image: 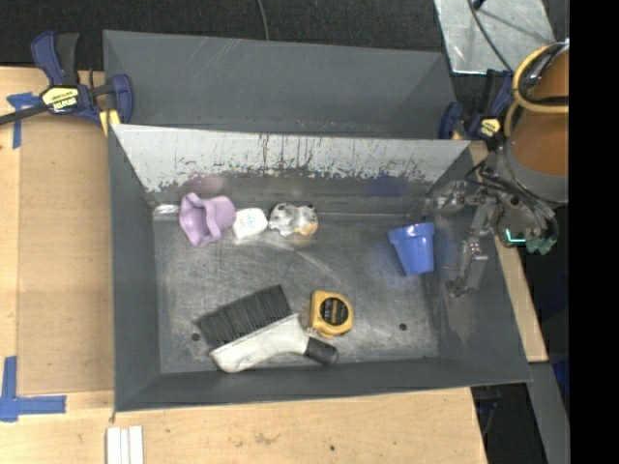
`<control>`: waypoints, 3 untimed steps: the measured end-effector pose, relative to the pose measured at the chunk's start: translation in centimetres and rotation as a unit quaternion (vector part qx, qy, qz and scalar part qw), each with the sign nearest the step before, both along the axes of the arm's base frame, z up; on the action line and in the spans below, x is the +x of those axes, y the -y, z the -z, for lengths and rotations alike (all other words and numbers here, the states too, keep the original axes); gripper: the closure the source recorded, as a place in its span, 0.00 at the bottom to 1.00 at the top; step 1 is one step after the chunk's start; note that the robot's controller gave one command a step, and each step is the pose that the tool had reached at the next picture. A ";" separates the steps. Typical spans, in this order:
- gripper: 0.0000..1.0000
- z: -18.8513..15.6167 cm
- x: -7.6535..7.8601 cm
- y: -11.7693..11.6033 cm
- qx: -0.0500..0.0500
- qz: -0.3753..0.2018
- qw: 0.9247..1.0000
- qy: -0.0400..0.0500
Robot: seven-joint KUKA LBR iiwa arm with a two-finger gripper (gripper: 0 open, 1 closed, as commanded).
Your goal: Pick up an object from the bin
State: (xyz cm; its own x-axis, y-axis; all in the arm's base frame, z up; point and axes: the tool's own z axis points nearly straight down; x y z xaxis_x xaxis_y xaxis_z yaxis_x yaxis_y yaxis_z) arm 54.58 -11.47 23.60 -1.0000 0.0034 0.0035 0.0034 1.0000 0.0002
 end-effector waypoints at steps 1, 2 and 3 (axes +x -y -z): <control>0.00 -0.4 0.2 0.0 -0.001 -0.001 1.000 0.004; 1.00 15.9 2.3 -0.3 -0.001 0.033 0.999 0.005; 1.00 15.8 2.3 -0.3 -0.001 0.032 0.999 0.005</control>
Offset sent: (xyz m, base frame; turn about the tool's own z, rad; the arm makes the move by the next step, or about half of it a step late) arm 0.0216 0.0041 -0.1598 0.0655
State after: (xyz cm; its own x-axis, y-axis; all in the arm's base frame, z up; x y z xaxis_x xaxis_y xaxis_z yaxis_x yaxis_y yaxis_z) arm 56.89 -11.14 7.76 -0.9977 0.0679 -0.0062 0.0679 0.9977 -0.0011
